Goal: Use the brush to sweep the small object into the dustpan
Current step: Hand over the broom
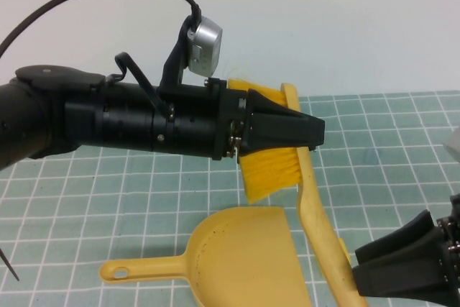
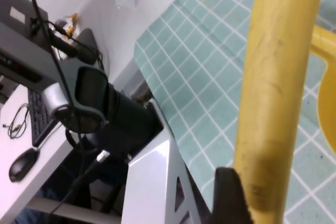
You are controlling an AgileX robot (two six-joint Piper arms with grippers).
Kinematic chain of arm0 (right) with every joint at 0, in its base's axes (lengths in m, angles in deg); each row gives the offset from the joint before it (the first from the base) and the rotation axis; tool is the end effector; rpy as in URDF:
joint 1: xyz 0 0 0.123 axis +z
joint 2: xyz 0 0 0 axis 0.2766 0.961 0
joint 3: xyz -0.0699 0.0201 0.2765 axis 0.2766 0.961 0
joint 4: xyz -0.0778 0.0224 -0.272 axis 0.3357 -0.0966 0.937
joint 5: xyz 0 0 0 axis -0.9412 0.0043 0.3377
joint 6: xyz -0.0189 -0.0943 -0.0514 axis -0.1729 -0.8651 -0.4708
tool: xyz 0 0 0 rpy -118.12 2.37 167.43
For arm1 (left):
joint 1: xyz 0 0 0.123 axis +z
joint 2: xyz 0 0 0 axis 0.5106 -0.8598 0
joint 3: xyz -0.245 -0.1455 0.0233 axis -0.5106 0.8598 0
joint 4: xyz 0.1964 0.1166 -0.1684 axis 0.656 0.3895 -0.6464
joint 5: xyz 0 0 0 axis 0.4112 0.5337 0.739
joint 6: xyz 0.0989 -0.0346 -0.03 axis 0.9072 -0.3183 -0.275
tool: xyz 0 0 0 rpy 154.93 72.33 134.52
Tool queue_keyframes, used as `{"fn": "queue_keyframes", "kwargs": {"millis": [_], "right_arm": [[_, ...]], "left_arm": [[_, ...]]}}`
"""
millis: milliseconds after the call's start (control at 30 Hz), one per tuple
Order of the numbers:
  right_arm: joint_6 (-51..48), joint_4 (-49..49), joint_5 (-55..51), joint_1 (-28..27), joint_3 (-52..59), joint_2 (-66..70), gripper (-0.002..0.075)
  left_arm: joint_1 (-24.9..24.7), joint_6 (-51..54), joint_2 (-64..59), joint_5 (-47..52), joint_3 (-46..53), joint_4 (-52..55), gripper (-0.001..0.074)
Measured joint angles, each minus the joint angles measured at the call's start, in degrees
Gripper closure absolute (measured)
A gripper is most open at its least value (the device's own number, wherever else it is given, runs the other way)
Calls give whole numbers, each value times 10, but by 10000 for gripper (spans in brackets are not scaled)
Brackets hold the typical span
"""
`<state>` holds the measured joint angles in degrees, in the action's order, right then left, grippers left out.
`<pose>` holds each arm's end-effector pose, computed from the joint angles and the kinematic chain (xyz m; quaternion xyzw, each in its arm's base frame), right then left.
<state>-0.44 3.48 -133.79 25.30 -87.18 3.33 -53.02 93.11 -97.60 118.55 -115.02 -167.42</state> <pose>0.2084 0.1314 0.2471 -0.2997 0.7896 0.4882 0.2199 0.3002 -0.2332 0.2979 0.1974 0.7189 -0.6490 0.1516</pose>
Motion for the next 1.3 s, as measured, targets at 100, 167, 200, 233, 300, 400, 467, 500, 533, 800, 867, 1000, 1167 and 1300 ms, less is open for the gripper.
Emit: {"fn": "queue_keyframes", "kwargs": {"millis": [100,167,200,233,300,400,467,500,533,800,867,1000,1167,1300], "right_arm": [[15,24,1,8,0,0,298],[24,47,1,22,0,0,298],[27,57,1,31,0,0,298],[28,63,1,41,0,0,298],[31,66,1,60,0,0,298],[22,54,1,84,0,0,298],[12,45,1,90,0,0,298],[8,39,3,93,0,0,299],[5,38,4,94,0,0,301],[25,53,25,94,1,2,547],[26,53,29,94,1,2,549],[14,56,23,94,1,2,551],[12,63,23,94,-16,1,552],[44,82,58,84,-47,-4,552]], "left_arm": [[0,0,0,-1,0,-1,584],[0,0,0,-1,0,-5,584],[0,0,0,-1,0,-8,584],[0,1,0,-1,0,-11,584],[0,1,0,-1,0,-14,584],[0,1,0,-1,0,-15,584],[0,1,0,3,0,-16,584],[0,1,0,5,0,-17,584],[0,0,0,4,0,-17,585],[0,22,2,13,-11,-15,580],[0,20,2,15,-17,-13,553],[0,-17,2,7,-22,-18,344],[1,-62,2,5,-22,-10,82],[1,-64,2,3,-22,27,50]]}}
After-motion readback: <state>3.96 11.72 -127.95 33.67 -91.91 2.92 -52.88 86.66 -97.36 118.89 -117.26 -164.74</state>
